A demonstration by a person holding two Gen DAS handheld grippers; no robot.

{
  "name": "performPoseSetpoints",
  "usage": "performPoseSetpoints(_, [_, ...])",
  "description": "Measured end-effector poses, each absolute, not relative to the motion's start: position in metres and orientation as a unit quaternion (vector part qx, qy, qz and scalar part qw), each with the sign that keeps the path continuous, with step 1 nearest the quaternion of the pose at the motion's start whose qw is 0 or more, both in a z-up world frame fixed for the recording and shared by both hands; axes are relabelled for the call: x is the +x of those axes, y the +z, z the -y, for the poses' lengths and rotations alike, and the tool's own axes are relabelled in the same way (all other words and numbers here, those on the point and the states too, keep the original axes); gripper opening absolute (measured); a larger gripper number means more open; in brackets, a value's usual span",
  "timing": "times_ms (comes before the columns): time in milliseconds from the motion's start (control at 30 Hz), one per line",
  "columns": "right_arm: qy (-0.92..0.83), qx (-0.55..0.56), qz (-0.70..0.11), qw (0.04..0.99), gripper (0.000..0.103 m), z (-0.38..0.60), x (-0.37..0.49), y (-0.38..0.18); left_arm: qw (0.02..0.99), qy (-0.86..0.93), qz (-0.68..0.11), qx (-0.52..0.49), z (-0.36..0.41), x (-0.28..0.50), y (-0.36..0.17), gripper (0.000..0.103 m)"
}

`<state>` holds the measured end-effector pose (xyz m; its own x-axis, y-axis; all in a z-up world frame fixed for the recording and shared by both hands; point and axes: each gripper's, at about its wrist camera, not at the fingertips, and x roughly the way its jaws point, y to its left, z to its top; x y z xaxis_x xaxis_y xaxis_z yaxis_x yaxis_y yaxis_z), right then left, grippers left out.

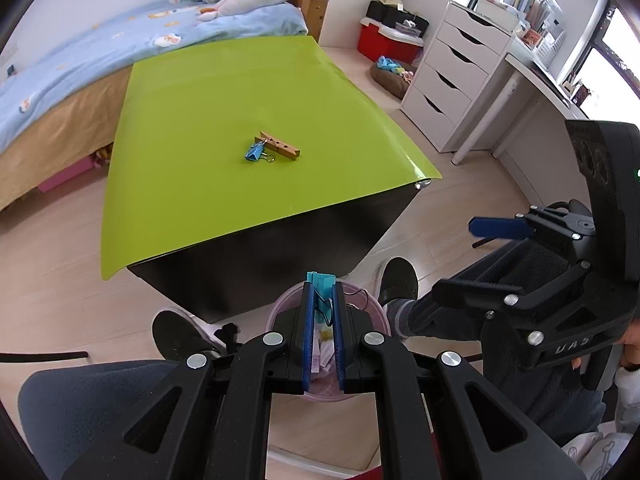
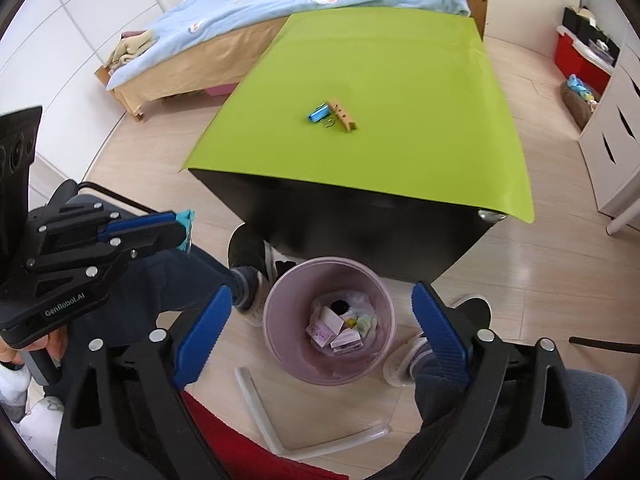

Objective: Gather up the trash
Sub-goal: 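Carry both clips over the pink bin and open both tools to drop them, then reach the right tool to the wooden clothespin and grasp it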

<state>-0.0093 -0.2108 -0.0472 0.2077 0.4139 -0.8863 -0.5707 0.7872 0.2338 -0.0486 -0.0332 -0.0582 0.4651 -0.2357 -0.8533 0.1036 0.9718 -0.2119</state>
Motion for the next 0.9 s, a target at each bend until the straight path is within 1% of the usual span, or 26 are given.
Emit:
performPoseSetpoints(33, [0.315, -0.074, -0.542, 0.776, 0.094, 0.212, -0.009, -0.047, 0.853, -0.101, -0.508, -0.065, 0.034, -0.048, -0.059, 0.008])
performPoseSetpoints(300, [0.288, -0.067, -0.534, 0.792, 0.097, 0.225, -0.008, -0.037, 0.846, -0.124, -0.516, -0.056, 0.046, -0.047, -0.063, 0.009])
performPoseSetpoints(367, [0.283, -0.064, -0.532, 0.796, 0.097, 0.228, -0.008, -0.035, 0.844, -0.127, -0.519, -0.053, 0.05, -0.045, -0.064, 0.01])
performPoseSetpoints(400, [0.282, -0.063, -0.53, 0.797, 0.097, 0.229, -0.008, -0.034, 0.843, -0.129, -0.519, -0.053, 0.05, -0.044, -0.064, 0.013])
performPoseSetpoints(433, [0.281, -0.06, -0.53, 0.798, 0.097, 0.231, -0.007, -0.033, 0.843, -0.131, -0.52, -0.054, 0.051, -0.043, -0.065, 0.016])
performPoseSetpoints(500, [0.278, -0.057, -0.528, 0.8, 0.097, 0.234, -0.007, -0.032, 0.842, -0.128, -0.522, -0.053, 0.051, -0.041, -0.067, 0.042])
performPoseSetpoints(533, [0.277, -0.056, -0.528, 0.801, 0.097, 0.236, -0.006, -0.031, 0.843, -0.128, -0.519, -0.056, 0.051, -0.042, -0.067, 0.062])
performPoseSetpoints(567, [0.276, -0.054, -0.527, 0.802, 0.097, 0.237, -0.006, -0.03, 0.845, -0.129, -0.516, -0.059, 0.05, -0.042, -0.067, 0.072])
performPoseSetpoints(600, [0.275, -0.053, -0.526, 0.803, 0.097, 0.238, -0.005, -0.03, 0.845, -0.127, -0.517, -0.058, 0.051, -0.042, -0.068, 0.077])
performPoseSetpoints(633, [0.274, -0.053, -0.525, 0.804, 0.097, 0.239, -0.005, -0.029, 0.846, -0.122, -0.516, -0.056, 0.05, -0.042, -0.068, 0.085])
performPoseSetpoints(700, [0.274, -0.051, -0.525, 0.804, 0.098, 0.24, -0.005, -0.028, 0.849, -0.113, -0.513, -0.053, 0.049, -0.042, -0.068, 0.088])
performPoseSetpoints(900, [0.275, -0.053, -0.521, 0.806, 0.098, 0.238, -0.006, -0.028, 0.856, -0.085, -0.508, -0.049, 0.039, -0.041, -0.064, 0.095])
